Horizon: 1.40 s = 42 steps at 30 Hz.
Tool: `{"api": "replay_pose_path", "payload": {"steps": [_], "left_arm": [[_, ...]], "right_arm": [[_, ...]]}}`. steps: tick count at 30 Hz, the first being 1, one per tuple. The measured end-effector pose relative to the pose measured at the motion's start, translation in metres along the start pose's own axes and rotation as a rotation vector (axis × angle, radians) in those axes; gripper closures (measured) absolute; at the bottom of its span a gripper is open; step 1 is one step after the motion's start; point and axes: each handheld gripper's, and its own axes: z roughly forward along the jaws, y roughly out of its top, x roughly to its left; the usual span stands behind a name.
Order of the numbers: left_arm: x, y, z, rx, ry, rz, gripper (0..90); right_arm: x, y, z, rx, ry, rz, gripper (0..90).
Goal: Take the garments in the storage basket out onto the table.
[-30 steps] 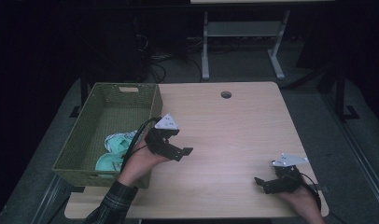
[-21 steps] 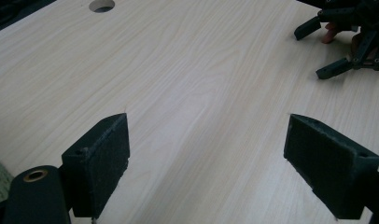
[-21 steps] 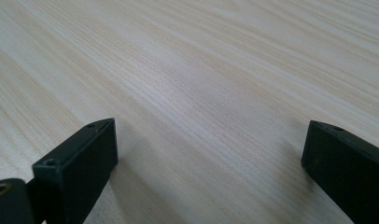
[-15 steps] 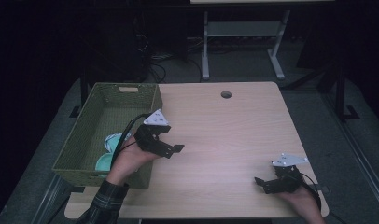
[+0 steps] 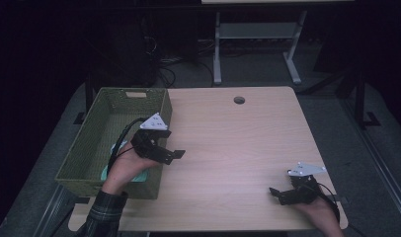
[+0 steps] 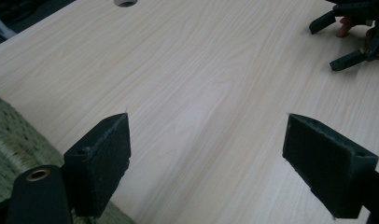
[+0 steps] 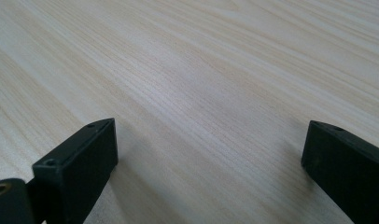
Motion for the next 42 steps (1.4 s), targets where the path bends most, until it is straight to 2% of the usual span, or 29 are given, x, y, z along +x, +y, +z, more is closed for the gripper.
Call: {"api": "replay_pose_path", "payload": {"steps": [8, 19, 42], "left_arm": [[0.007, -0.005, -0.010, 0.004, 0.011, -0.021, 14.6], [0.022, -0.015, -0.028, 0.006, 0.055, -0.052, 14.8], [0.045, -0.037, -0.054, 0.012, 0.119, -0.108, 14.8]], "right_arm": [[0.000, 0.000, 0.000, 0.000, 0.000, 0.000, 3.2], [0.000, 0.000, 0.000, 0.000, 0.000, 0.000, 3.2], [0.000, 0.000, 0.000, 0.000, 0.000, 0.000, 3.2]]}}
